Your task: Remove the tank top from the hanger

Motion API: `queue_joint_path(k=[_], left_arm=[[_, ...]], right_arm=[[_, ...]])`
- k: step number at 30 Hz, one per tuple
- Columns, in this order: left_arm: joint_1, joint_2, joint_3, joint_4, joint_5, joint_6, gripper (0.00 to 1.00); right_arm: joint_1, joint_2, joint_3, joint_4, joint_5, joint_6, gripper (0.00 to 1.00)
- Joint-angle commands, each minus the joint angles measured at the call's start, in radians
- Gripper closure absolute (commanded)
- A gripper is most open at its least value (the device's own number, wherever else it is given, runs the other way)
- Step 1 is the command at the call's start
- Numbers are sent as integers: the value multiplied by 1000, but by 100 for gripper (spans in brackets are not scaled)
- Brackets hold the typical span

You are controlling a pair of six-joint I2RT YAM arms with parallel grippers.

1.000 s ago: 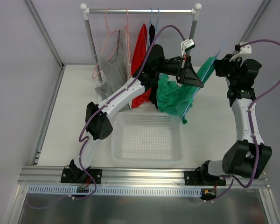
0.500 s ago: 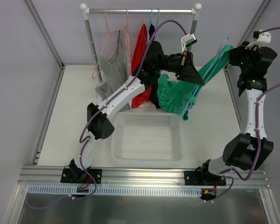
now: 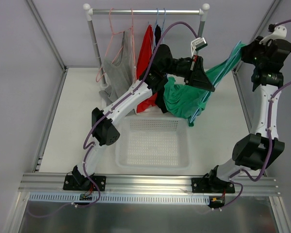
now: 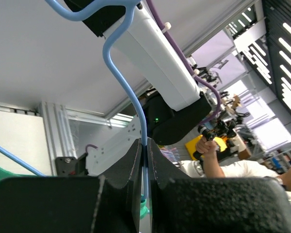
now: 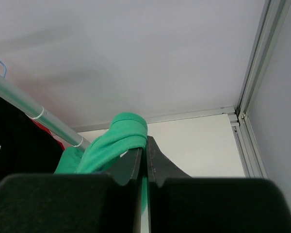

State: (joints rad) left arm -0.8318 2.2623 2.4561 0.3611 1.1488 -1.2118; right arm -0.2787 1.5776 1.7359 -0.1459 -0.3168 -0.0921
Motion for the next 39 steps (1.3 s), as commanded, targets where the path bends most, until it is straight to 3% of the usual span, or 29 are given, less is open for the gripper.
queue_joint_path(k=[1,8,13,17,20,27,33,36,39], left_arm=[[-10,-78,14,65,-49,112,100],[-15,-172,-33,59,-363,378,100],[-18,-167,-17,130,-573,481,100],[-26,-161,-32,139,-859,631,100],[-26,-135,4,118,-954,728,100],[13,-132,49,110,-865,695,100],[13,-165,57,53,-785,834,100],[29,-194,31,-25,-681,913,100],[66,-204,-14,-10,-549,848,100]], right_arm=[[-40,-43,-51,-44,54,52,100],[-255,-217,-382,29,45,351,100],[-330,-292,-398,-21,85,379,100],[-372,-362,-381,-86,174,390,100],[-375,-405,-391,-107,209,377,100],[-341,-419,-469,-110,167,379,100],[-340,-473,-654,-86,148,385,100],[-340,-491,-705,-86,134,373,100],[-340,-501,-731,-84,154,361,100]])
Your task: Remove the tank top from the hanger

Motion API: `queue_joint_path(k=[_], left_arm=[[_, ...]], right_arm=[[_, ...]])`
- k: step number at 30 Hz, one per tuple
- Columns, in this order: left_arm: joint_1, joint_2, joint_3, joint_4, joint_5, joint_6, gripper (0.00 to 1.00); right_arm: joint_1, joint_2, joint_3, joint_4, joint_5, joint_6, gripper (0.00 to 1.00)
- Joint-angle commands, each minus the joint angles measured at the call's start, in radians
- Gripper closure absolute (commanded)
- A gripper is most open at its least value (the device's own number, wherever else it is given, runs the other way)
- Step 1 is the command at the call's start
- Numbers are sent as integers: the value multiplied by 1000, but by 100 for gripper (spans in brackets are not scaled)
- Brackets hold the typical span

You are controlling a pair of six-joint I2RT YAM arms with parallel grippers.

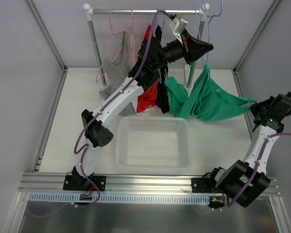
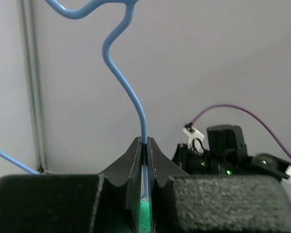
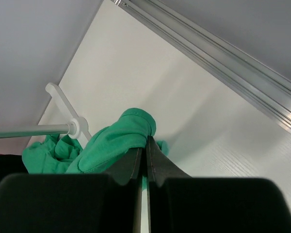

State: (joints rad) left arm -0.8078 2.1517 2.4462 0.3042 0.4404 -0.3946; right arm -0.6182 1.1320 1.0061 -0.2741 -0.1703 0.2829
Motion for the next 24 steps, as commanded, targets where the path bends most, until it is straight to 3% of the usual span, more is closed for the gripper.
queue_joint_path(k=[1,8,15,19,24], left_arm=[[47,-89,-4,52,188,-4,100],[45,-35,-7,44,307,29,100],[16,-72,-116,29,42,301,100],[13,-32,-50,18,-72,303,100],[-4,-50,-67,7,-74,321,100]], right_arm=[[0,-54,-3,41,18,-17,100],[0,-67,-30,26,92,-24,100],[3,-87,-147,53,83,-21,100],[-2,-116,-159,56,109,-21,100],[-32,-161,-123,38,124,18,100]])
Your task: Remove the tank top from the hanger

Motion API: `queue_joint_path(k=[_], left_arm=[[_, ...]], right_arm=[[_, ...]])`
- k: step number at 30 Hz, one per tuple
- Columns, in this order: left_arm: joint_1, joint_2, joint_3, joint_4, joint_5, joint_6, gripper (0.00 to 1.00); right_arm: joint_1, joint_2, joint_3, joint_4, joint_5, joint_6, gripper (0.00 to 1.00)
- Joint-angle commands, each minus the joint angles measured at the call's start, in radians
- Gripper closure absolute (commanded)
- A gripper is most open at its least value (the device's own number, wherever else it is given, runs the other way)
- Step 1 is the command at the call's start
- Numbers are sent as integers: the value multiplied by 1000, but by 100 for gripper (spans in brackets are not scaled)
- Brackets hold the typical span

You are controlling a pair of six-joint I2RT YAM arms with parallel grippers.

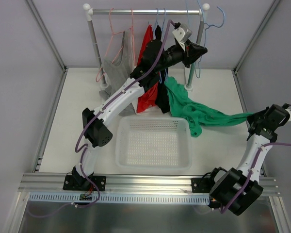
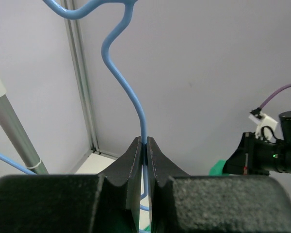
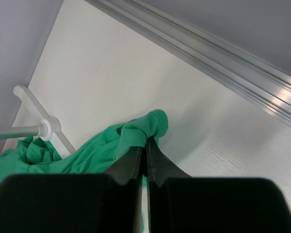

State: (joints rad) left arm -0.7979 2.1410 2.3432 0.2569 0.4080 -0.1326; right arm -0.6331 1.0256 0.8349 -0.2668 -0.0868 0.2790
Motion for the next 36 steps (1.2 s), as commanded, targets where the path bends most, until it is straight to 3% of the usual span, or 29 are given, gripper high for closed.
queue_joint_path(k=[1,4,8,10,12,16,18,21,22,25,28,36], left_arm=[[-17,-39,33,47,-40,65,100],[-14,-64,31,-16,12,3,100],[-14,-180,-124,-33,121,-162,100],[-14,-217,-188,-34,158,-266,100],[-18,-254,-257,-34,214,-344,100],[-21,-270,-291,-34,313,-462,100],[-24,-282,-309,-34,328,-498,100],[-37,-317,-367,-28,298,-506,100],[-41,-325,-381,-19,284,-509,100],[-53,-345,-432,10,249,-544,100],[-57,-359,-493,34,183,-617,100],[-38,-337,-486,35,42,-702,100]], right_arm=[[-20,-62,52,28,53,25,100],[-20,-71,73,32,21,32,100],[6,32,115,116,-229,3,94],[93,109,189,94,-348,-64,91],[209,210,236,12,-373,-115,85],[338,260,222,-3,-285,-163,72],[361,275,194,14,-263,-149,47],[372,307,185,17,-249,-147,32],[372,317,184,18,-237,-147,19],[372,323,185,17,-214,-155,1],[371,320,188,12,-197,-164,0],[371,294,179,6,-185,-170,1]])
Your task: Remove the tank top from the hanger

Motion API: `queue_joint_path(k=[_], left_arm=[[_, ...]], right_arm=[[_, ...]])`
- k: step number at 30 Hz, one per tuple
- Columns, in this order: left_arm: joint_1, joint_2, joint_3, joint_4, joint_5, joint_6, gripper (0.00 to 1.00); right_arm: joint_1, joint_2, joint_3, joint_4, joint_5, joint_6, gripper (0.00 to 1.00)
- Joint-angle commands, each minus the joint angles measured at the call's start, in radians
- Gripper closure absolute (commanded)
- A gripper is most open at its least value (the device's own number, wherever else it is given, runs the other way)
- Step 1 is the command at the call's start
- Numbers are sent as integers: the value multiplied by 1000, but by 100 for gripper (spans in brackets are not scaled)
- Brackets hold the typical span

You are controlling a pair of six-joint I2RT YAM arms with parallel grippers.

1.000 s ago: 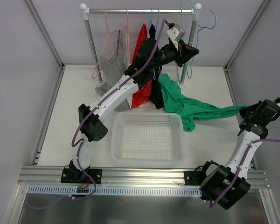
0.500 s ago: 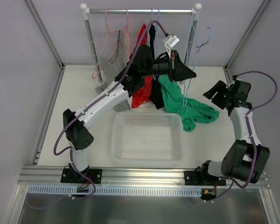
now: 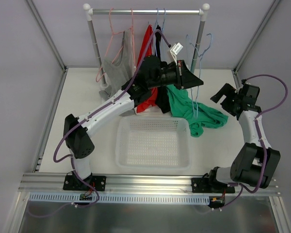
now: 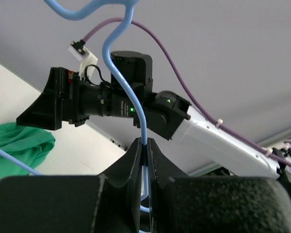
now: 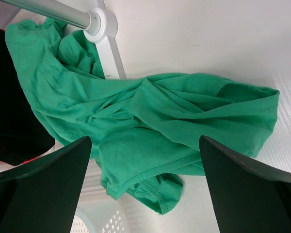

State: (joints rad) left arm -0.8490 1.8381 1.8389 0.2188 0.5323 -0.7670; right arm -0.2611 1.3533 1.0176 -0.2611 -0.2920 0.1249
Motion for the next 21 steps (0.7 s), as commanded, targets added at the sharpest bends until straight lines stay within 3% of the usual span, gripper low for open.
queue_joint_path(k=[1,3,10,16,21], left_arm=[[21,-24,31,74,-97,-81,100],[56,1,63,76,-107,-130,100],[179,272,439,73,12,-327,100],[235,378,568,70,35,-353,100],[257,401,588,70,55,-359,100]], right_arm=[[-1,-39,-10,-1,19,-15,1],[-1,-58,-19,0,13,-10,0],[-1,-117,-51,0,-7,-10,1],[3,-126,-73,14,-39,15,0],[10,-128,-79,16,-41,5,0]])
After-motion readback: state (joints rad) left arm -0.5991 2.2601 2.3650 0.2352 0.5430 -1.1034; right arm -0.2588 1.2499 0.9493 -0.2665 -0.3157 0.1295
